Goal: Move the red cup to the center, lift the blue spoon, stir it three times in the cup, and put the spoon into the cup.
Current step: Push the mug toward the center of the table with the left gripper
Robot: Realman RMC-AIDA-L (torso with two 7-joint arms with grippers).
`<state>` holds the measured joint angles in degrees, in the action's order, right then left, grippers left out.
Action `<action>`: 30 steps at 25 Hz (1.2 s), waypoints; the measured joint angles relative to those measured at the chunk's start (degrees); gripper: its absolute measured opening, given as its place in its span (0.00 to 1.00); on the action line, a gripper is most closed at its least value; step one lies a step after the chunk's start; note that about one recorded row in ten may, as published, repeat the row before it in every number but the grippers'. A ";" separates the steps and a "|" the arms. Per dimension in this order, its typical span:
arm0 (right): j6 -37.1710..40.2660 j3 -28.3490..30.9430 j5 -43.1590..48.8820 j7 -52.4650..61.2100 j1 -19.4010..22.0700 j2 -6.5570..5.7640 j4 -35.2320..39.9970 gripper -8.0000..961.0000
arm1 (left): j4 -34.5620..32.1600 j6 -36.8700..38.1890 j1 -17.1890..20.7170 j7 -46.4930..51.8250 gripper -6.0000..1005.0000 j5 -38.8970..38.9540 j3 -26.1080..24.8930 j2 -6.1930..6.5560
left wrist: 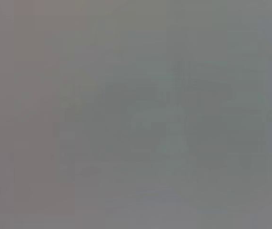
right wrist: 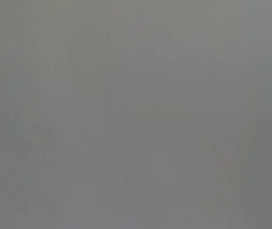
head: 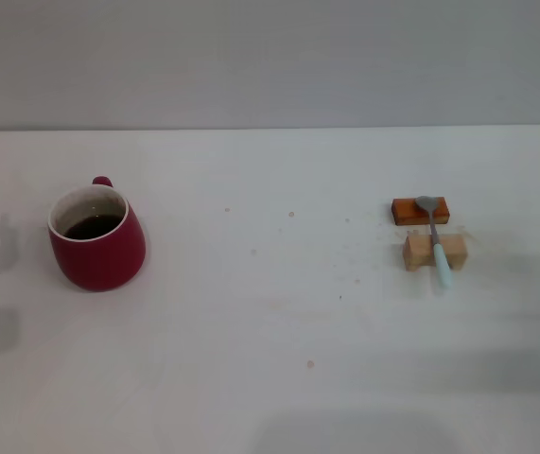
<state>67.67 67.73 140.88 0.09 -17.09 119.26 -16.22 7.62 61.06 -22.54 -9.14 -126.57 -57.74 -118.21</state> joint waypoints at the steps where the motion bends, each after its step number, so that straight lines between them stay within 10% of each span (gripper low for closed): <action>1: 0.01 0.04 0.00 0.00 0.07 0.00 0.03 0.70 | -0.04 -0.64 0.00 -1.42 0.64 0.00 1.40 0.08; 14: 0.01 0.13 0.00 -0.01 0.36 0.00 0.06 0.70 | -2.54 -2.85 -1.20 -3.72 0.12 0.01 6.24 0.22; 30: 0.05 -0.05 0.01 -0.01 0.42 0.00 0.05 0.70 | -3.06 -7.41 -4.91 -8.71 0.01 0.01 14.84 0.19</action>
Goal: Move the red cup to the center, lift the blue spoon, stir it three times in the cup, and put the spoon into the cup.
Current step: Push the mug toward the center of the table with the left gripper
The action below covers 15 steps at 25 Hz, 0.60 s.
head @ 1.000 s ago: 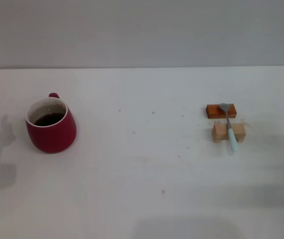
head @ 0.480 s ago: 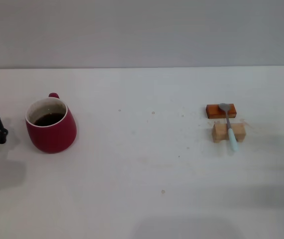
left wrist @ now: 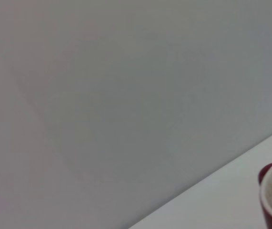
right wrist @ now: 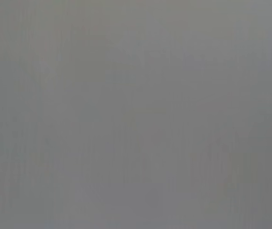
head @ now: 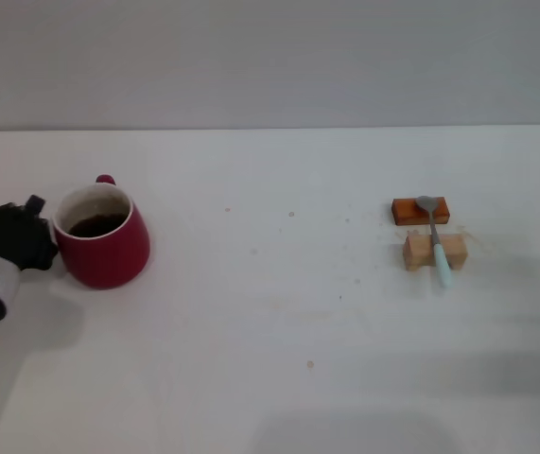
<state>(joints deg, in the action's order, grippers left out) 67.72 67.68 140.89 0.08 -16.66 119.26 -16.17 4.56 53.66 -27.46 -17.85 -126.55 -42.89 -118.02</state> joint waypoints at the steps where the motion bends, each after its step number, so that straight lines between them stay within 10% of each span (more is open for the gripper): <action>1: 0.01 -0.04 0.00 0.00 -0.01 0.00 0.00 0.70 | 0.14 -0.64 -0.55 -0.92 0.01 -0.01 0.61 -0.04; 15: 0.04 0.07 0.00 0.00 -0.38 -0.05 0.50 0.70 | 2.21 -1.29 -1.87 -1.49 0.01 -0.01 4.96 -0.32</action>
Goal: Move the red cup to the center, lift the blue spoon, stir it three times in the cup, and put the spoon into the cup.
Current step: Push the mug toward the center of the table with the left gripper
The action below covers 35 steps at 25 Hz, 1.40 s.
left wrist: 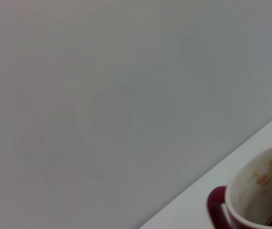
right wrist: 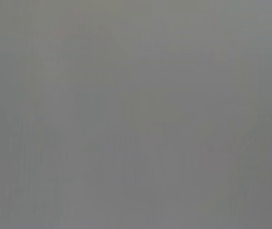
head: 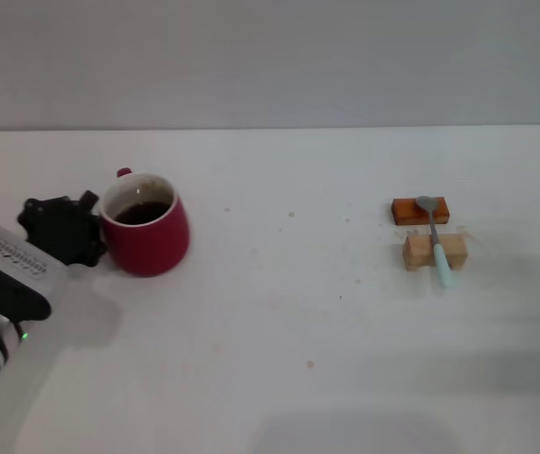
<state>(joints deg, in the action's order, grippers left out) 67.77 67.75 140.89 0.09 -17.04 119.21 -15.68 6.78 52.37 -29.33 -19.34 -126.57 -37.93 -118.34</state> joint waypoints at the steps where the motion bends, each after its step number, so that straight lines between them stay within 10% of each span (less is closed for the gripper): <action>1: 0.00 0.01 0.00 0.00 -0.14 -0.01 0.10 0.70 | 0.86 0.00 -0.05 0.00 0.01 0.00 1.14 -0.09; 35: -0.01 -0.26 0.00 0.00 -0.19 -0.04 -0.23 0.70 | 9.98 -1.32 0.41 1.33 0.02 0.01 12.25 -0.74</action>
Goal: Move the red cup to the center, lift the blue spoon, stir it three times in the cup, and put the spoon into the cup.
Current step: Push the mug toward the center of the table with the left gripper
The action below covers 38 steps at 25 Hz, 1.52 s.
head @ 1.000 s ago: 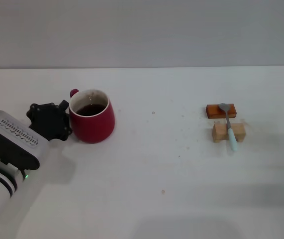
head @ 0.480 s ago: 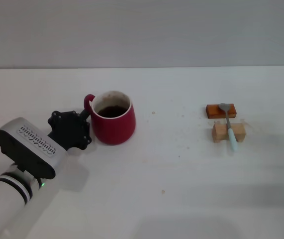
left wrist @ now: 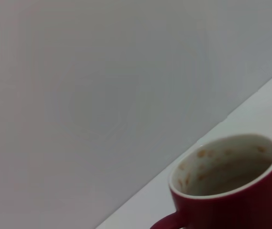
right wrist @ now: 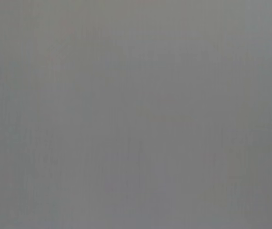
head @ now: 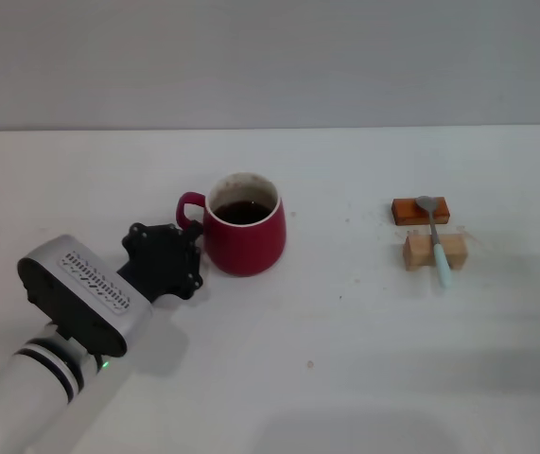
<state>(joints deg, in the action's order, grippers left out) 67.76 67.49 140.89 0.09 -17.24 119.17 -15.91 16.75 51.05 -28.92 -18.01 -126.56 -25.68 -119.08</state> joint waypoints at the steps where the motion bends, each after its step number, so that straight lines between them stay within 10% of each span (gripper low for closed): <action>1: 0.00 0.00 0.00 0.00 -0.02 0.00 0.00 0.70 | 0.29 -0.01 0.01 0.00 0.03 -0.01 0.34 -0.02; 18: 0.07 0.18 0.00 0.00 0.15 0.04 -0.08 0.70 | 3.83 -0.18 0.68 0.06 0.03 0.06 3.59 -0.01; 38: 0.68 -0.04 0.00 0.00 0.46 0.02 -0.23 0.70 | -5.02 -0.12 0.41 2.29 0.04 0.53 -4.91 0.66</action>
<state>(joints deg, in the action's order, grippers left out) 68.44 67.45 140.89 0.09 -16.78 119.19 -16.14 11.73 50.93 -28.50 -15.73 -126.03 -30.59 -118.42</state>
